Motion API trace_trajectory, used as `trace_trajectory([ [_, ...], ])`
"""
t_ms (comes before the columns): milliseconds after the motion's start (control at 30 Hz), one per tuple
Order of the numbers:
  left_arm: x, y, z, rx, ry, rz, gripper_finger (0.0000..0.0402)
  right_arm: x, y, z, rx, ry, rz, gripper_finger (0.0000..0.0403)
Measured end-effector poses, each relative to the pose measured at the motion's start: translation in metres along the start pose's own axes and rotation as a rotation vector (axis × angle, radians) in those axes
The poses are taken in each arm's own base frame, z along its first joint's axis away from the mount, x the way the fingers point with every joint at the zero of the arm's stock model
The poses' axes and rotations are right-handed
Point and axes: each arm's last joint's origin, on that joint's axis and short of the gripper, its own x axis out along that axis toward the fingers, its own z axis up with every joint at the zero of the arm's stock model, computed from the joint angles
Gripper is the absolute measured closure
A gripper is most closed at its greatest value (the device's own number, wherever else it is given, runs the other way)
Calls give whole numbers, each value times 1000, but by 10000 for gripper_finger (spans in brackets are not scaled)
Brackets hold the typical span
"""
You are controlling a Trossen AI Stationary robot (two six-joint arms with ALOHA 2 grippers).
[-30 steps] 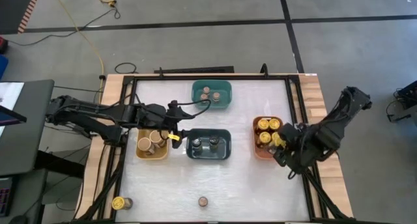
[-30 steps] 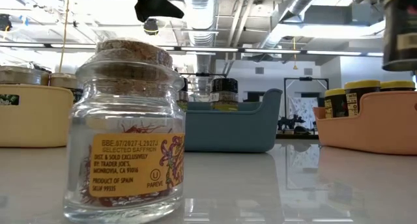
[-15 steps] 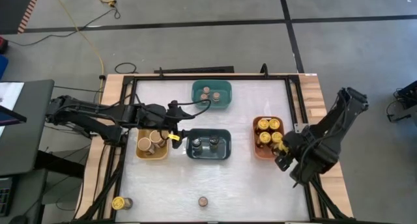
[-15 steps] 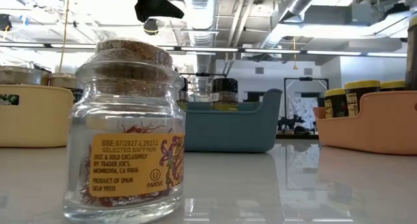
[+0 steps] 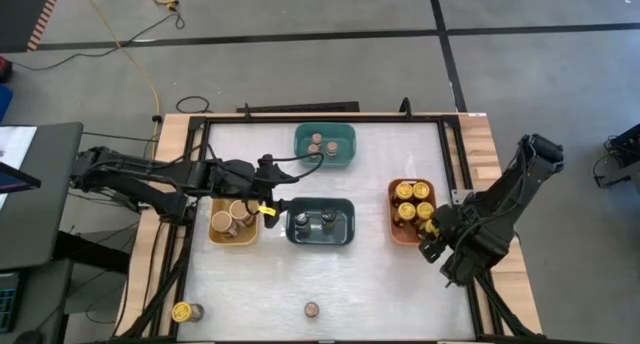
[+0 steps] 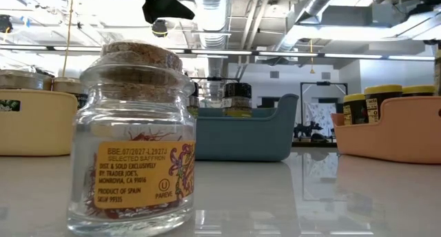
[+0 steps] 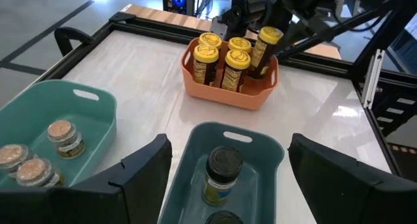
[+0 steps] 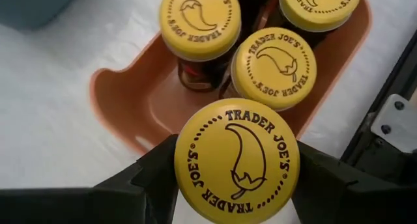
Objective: Sort spices by type
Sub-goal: Put the yellow seasoning bottle into the orange bin
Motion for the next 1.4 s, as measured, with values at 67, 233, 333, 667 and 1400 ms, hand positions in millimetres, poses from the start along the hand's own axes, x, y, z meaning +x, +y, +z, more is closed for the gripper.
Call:
trace_trajectory([
  [67,0,0,0,-10,0,0,104,6,0,0,9,0,-12,147],
  [233,0,0,0,-11,0,0,104,24,2,-1,4,38,-14,147],
  [333,0,0,0,-11,0,0,104,33,2,-3,-5,62,-9,147],
  [667,0,0,0,-11,1,0,104,35,3,-1,-8,64,-7,131],
  [1400,0,0,0,-11,1,0,104,35,4,-2,22,93,-5,75],
])
